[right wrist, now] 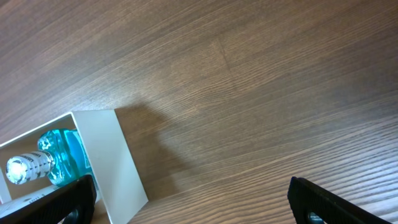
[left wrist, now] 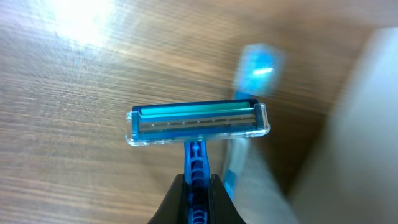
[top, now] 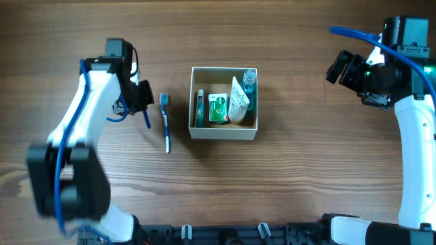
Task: Pack container
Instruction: 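Drop the razor into the box beside the toothpaste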
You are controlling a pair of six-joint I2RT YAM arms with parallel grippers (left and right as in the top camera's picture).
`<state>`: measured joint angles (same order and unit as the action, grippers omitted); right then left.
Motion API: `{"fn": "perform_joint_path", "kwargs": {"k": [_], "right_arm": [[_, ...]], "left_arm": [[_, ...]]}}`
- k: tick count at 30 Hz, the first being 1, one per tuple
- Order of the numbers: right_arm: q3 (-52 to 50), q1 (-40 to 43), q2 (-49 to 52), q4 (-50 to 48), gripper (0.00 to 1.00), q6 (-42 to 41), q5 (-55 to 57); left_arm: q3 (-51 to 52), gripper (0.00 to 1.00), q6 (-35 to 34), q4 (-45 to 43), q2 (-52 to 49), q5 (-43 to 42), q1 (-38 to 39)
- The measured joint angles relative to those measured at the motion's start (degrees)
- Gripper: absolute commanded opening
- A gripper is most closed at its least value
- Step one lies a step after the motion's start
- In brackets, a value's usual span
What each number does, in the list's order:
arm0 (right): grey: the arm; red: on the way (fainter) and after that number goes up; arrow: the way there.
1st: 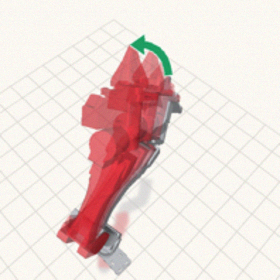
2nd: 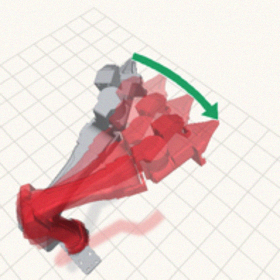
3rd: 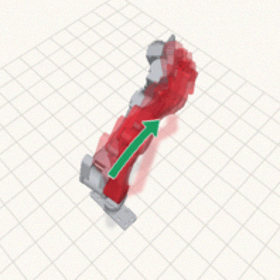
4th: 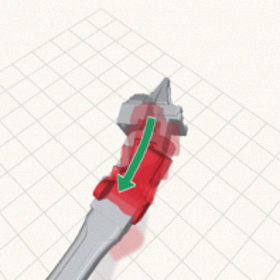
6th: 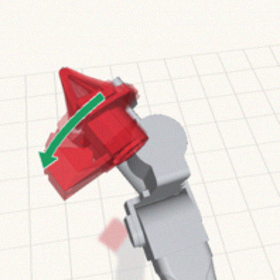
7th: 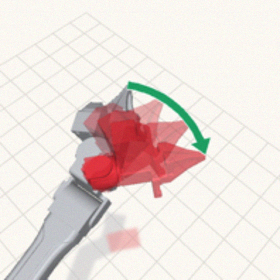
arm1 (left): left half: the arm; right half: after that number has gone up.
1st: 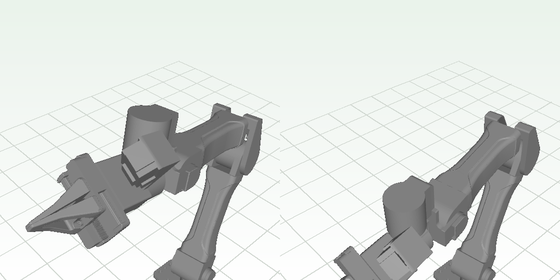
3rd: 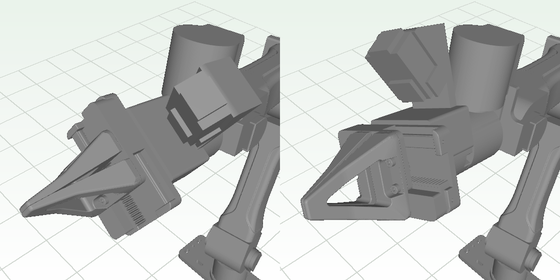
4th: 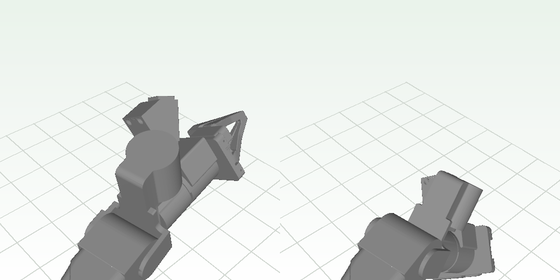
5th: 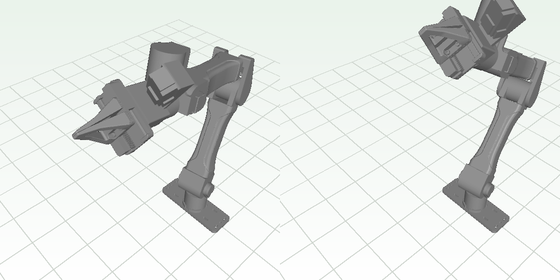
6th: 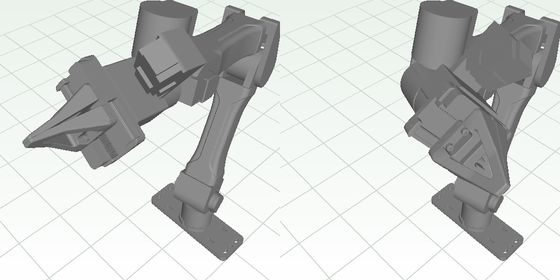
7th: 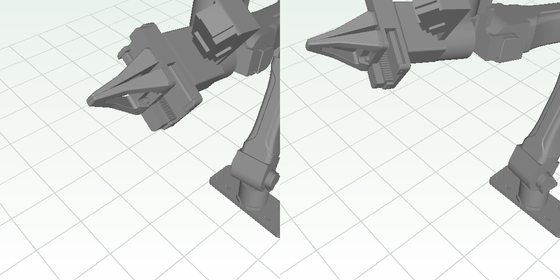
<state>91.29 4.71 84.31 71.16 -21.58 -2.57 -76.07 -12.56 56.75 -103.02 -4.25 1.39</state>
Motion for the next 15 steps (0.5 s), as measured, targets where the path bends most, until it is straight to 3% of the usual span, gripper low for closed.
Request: {"fn": "perform_joint_path", "kwargs": {"k": [4,7,11,15], "right_arm": [[0.0,0.0,0.0,0.0,1.0,0.0,0.0],[0.0,0.0,0.0,0.0,1.0,0.0,0.0],[0.0,0.0,0.0,0.0,1.0,0.0,0.0],[0.0,0.0,0.0,0.0,1.0,0.0,0.0]], "left_arm": [[0.0,0.04,-0.2,-0.4,14.5,-2.1,6.6],[-0.1,0.04,-0.5,-3.4,19.9,-2.5,16.5],[0.1,0.05,-2.5,-8.3,17.7,1.5,26.2],[0.7,0.1,-6.0,-12.6,7.8,4.2,27.7]]}}
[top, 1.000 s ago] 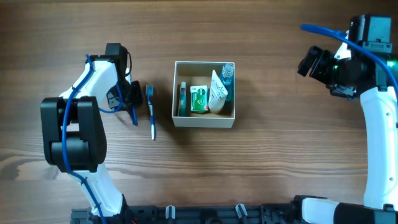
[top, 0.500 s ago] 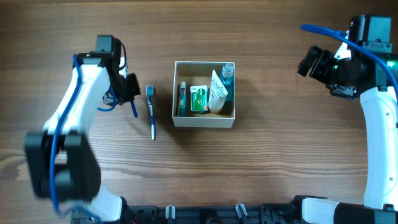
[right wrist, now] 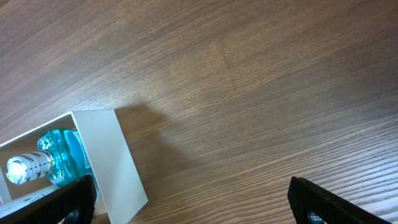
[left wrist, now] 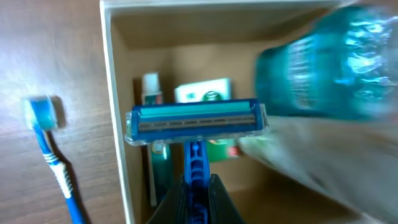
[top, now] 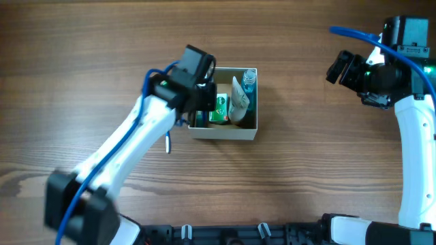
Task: Pack container
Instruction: 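Drop the razor into the box beside the toothpaste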
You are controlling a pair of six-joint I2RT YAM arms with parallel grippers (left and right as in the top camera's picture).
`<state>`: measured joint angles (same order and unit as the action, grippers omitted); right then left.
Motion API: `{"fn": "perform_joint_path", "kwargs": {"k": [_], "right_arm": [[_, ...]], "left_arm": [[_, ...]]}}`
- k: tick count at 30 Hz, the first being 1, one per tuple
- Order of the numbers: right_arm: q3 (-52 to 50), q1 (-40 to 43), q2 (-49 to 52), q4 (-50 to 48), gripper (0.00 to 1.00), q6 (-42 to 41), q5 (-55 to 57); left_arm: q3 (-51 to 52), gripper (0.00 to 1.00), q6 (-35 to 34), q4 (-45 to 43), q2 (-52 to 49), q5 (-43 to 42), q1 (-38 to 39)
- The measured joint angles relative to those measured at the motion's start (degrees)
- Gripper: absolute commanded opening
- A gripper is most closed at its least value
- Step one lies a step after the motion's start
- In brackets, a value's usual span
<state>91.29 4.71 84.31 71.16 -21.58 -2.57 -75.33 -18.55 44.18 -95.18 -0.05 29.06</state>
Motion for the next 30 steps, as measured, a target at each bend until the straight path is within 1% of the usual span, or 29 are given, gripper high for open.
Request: {"fn": "perform_joint_path", "kwargs": {"k": [1,4,6,7,12,13,15,18,19,21,24,25,30], "right_arm": [[0.0,0.0,0.0,0.0,1.0,0.0,0.0],[0.0,0.0,0.0,0.0,1.0,0.0,0.0],[0.0,0.0,0.0,0.0,1.0,0.0,0.0],[0.0,0.0,0.0,0.0,1.0,0.0,0.0],[0.0,0.0,0.0,0.0,1.0,0.0,0.0],[0.0,0.0,0.0,0.0,1.0,0.0,0.0],[0.0,0.0,0.0,0.0,1.0,0.0,0.0],[0.0,0.0,0.0,0.0,1.0,0.0,0.0],[0.0,0.0,0.0,0.0,1.0,0.0,0.0],[0.0,0.0,0.0,0.0,1.0,0.0,0.0],[0.0,0.0,0.0,0.0,1.0,0.0,0.0],[0.0,0.0,0.0,0.0,1.0,0.0,0.0],[0.0,0.0,0.0,0.0,1.0,0.0,0.0]], "left_arm": [[0.2,0.15,-0.6,-1.2,-2.6,0.1,-0.2],[0.7,0.21,-1.9,-3.5,-9.3,0.0,-0.3],[1.1,0.36,-2.0,-3.2,-10.3,0.0,-0.3],[1.1,0.4,-2.0,-2.8,-10.2,0.0,-0.3],[-4.4,0.6,-2.9,6.6,-6.0,-0.2,-0.7],[-6.0,0.63,-2.8,8.4,-3.5,-0.2,-1.2],[-7.9,0.67,-2.8,11.4,2.4,0.7,-3.2],[-8.7,0.67,-2.8,15.8,6.7,2.0,-8.3],[-8.7,0.67,-2.8,16.7,6.9,2.7,-13.0],[-8.0,0.65,-2.8,16.4,5.7,3.2,-17.0],[-4.1,0.55,-1.2,14.8,1.2,2.4,-22.1],[-2.7,0.55,0.1,13.8,-1.1,1.4,-23.0],[0.4,0.6,4.3,10.4,-13.0,-3.3,-23.0]]}}
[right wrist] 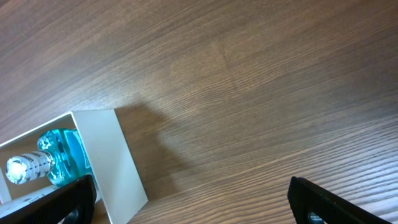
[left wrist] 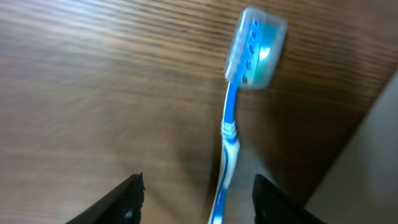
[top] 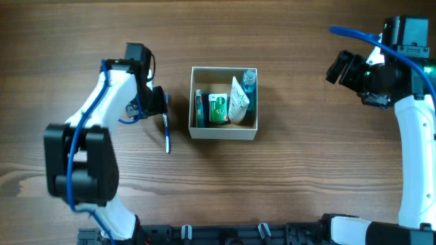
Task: Pack container
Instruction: 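Drop the razor into the box beside the toothpaste, then grasp the blue-white toothbrush with the left gripper, then lower the toothbrush into the box and open the gripper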
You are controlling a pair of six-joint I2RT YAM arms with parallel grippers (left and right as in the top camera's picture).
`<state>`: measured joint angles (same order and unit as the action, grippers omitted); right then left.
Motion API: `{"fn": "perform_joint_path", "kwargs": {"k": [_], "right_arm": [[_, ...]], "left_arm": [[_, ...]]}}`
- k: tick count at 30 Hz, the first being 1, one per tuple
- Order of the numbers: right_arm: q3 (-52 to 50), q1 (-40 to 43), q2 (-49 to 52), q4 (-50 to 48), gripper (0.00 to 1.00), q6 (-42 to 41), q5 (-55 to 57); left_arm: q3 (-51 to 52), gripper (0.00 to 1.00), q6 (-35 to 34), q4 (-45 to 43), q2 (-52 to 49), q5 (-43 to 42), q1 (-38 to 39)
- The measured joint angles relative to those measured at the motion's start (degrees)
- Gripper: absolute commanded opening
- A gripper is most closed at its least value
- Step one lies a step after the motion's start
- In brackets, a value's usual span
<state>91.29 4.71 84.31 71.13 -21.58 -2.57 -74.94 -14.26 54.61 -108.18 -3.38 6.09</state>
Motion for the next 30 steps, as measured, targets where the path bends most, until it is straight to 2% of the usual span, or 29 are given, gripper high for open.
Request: {"fn": "perform_joint_path", "kwargs": {"k": [2,4,7,8,9,12,16,23,26,30], "right_arm": [[0.0,0.0,0.0,0.0,1.0,0.0,0.0],[0.0,0.0,0.0,0.0,1.0,0.0,0.0],[0.0,0.0,0.0,0.0,1.0,0.0,0.0],[0.0,0.0,0.0,0.0,1.0,0.0,0.0],[0.0,0.0,0.0,0.0,1.0,0.0,0.0],[0.0,0.0,0.0,0.0,1.0,0.0,0.0],[0.0,0.0,0.0,0.0,1.0,0.0,0.0],[0.0,0.0,0.0,0.0,1.0,0.0,0.0],[0.0,0.0,0.0,0.0,1.0,0.0,0.0],[0.0,0.0,0.0,0.0,1.0,0.0,0.0]], "left_arm": [[0.0,0.6,0.5,-1.8,-2.3,-0.7,0.3],[0.0,0.55,0.7,-2.8,-4.2,-1.0,0.4],[-0.1,0.41,1.0,-3.0,-6.6,-1.1,0.4],[-0.1,0.34,1.2,-3.2,-6.6,-1.1,0.4],[-0.1,0.22,1.4,-3.0,-6.7,-1.0,0.4],[-0.1,0.04,1.9,-3.0,-6.8,-1.0,0.4],[-0.2,0.04,1.6,-1.9,-6.9,-1.4,0.4],[-3.2,0.04,1.6,7.1,-4.7,-2.1,0.6],[-6.3,0.04,1.5,7.8,4.4,-3.1,1.8],[-8.2,0.04,-0.3,4.5,16.6,-4.0,7.0]]}}
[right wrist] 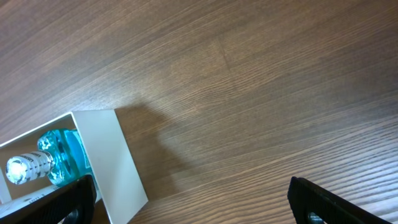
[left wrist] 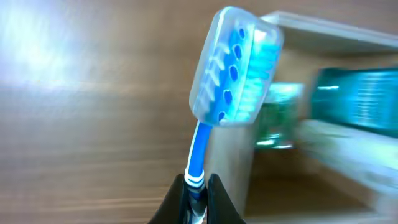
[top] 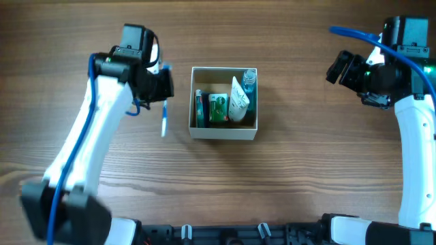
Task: Pack container
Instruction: 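Lower the toothbrush into the box and open the gripper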
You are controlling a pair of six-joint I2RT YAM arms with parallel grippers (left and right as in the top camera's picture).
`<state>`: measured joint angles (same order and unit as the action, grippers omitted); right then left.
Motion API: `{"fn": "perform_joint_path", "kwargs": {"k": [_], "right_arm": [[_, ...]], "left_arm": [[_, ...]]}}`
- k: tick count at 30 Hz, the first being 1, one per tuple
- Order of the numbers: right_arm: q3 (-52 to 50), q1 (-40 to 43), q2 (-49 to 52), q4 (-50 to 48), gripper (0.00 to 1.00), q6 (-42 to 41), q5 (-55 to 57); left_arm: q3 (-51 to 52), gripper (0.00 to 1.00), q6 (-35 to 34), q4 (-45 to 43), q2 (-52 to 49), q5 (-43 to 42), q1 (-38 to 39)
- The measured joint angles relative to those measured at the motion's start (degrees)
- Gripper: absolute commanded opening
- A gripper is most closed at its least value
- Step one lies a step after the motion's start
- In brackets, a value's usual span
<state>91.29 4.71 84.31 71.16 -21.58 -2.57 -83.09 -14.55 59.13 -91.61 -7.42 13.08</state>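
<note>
A blue toothbrush [top: 163, 120] with a clear cap over its head [left wrist: 237, 73] is off the table, just left of the white box [top: 191, 102]. My left gripper [left wrist: 196, 186] is shut on its handle [left wrist: 198, 149]; in the overhead view this left gripper [top: 161, 88] sits beside the box's far left corner. The box holds a green carton [top: 218, 109], a white tube [top: 238, 102] and a blue mouthwash bottle [right wrist: 56, 163]. My right gripper [right wrist: 202, 200] is open with nothing in it, hovering far right of the box as seen overhead [top: 339, 68].
Bare wooden table [top: 306, 170] surrounds the box. The box's near right corner [right wrist: 115, 162] shows at the lower left of the right wrist view. The right arm [top: 409, 116] stands along the right edge.
The left gripper was open above the toothbrush lying on the table. Now it is shut on the handle and the toothbrush is lifted beside the box's left wall. The right arm is unchanged.
The left gripper first held a blue razor left of the box, near the lying toothbrush. Then it held the razor over the box. Then it was open and empty above the toothbrush. Now it holds the toothbrush up by the box.
</note>
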Motion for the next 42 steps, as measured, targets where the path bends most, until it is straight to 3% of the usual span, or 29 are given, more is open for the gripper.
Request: {"fn": "perform_joint_path", "kwargs": {"k": [4,9,16,21,26,28,29,34,37,42], "right_arm": [[0.0,0.0,0.0,0.0,1.0,0.0,0.0],[0.0,0.0,0.0,0.0,1.0,0.0,0.0],[0.0,0.0,0.0,0.0,1.0,0.0,0.0],[0.0,0.0,0.0,0.0,1.0,0.0,0.0],[0.0,0.0,0.0,0.0,1.0,0.0,0.0],[0.0,0.0,0.0,0.0,1.0,0.0,0.0],[0.0,0.0,0.0,0.0,1.0,0.0,0.0],[0.0,0.0,0.0,0.0,1.0,0.0,0.0],[0.0,0.0,0.0,0.0,1.0,0.0,0.0],[0.0,0.0,0.0,0.0,1.0,0.0,0.0]], "left_arm": [[-0.4,0.04,-3.0,-5.5,2.1,-0.1,6.7],[-0.4,0.04,-7.8,-11.1,-4.3,2.9,12.4],[-0.4,0.04,-9.9,-14.0,-14.3,4.8,13.2],[-0.4,0.05,-10.3,-12.5,-15.8,4.8,13.2],[-0.4,0.28,-11.1,-12.4,-15.8,4.7,13.2],[-0.4,0.63,-11.6,-11.5,-15.7,4.5,13.2],[-0.4,1.0,-11.4,-11.3,-15.6,4.5,13.2],[-0.4,1.0,-11.5,-10.8,-8.7,4.5,13.2],[-0.4,1.0,-11.5,-7.1,0.7,5.4,11.9],[-0.5,1.0,-9.5,0.9,11.8,10.9,2.5]]}}
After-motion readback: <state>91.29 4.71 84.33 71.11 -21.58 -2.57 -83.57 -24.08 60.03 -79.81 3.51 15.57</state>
